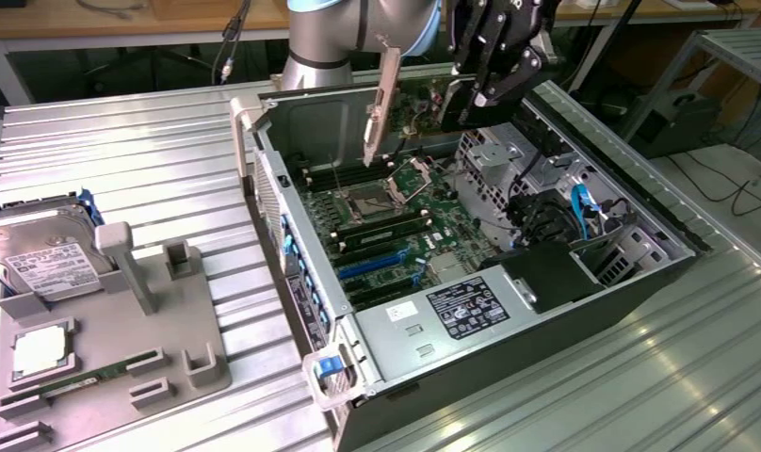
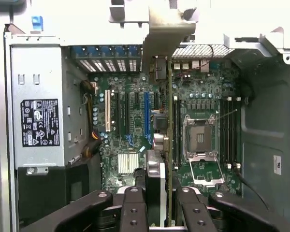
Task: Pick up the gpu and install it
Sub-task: 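Insert the gpu into the slot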
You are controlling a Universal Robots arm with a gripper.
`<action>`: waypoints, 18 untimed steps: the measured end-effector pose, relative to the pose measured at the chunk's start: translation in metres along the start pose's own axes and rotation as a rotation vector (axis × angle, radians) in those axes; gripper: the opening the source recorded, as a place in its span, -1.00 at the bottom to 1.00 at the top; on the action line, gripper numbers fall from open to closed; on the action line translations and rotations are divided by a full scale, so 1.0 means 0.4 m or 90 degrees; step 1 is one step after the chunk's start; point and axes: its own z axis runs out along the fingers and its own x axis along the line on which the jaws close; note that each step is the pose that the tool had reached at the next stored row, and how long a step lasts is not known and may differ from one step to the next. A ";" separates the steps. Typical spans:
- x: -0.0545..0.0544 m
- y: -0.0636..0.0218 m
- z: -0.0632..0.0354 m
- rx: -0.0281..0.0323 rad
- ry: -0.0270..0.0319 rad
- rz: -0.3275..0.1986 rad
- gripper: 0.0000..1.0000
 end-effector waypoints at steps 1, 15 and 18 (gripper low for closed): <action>0.000 0.005 0.002 0.0255 0.0044 -0.006 -0.44; -0.052 0.010 0.063 0.0358 0.0041 0.012 -0.44; -0.052 0.010 0.068 0.0350 0.0043 0.003 -0.44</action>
